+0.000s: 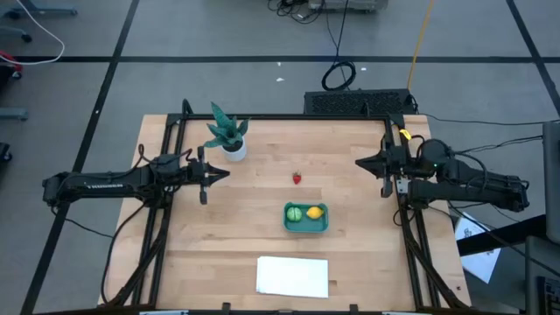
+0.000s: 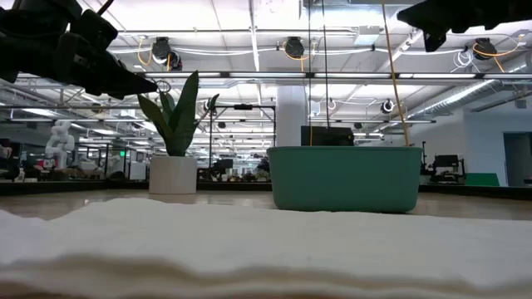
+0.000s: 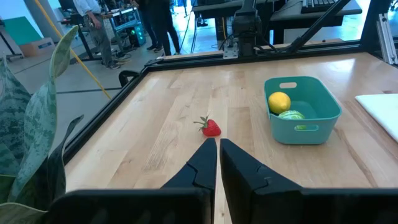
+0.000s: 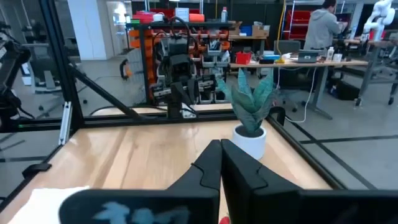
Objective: Pick and placing Produce into tupperware
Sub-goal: Put the strawberry into the bin
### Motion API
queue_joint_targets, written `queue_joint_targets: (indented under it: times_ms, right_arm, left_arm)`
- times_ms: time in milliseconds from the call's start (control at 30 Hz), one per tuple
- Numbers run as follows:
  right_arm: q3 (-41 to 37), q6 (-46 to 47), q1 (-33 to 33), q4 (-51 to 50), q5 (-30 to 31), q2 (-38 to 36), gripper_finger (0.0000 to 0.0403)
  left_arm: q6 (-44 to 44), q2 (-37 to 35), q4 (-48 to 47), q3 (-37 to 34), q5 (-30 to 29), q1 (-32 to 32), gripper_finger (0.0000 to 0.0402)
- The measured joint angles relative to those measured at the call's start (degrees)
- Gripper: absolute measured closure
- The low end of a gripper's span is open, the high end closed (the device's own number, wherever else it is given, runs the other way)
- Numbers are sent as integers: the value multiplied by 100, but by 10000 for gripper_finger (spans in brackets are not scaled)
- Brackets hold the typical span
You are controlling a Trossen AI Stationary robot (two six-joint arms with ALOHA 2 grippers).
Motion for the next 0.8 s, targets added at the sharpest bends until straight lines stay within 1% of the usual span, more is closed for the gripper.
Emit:
queue_joint_targets:
  times_ms: [200,367,633,800]
  right_arm:
    - [-299,-4,0,44,7,-127,403]
    - [-748,-16,0,619,-6,-187,403]
    - [-1248,64,0,1130,6,-307,403]
    - [-1551,93,0,1388,159,-318,403]
  left_arm:
    - [0,2,0,1,-2,2,376]
    - [-6,2,1,1,-2,0,376]
    - [-9,2,2,-1,-21,1,376]
    - [-15,1,3,1,-47,1,376]
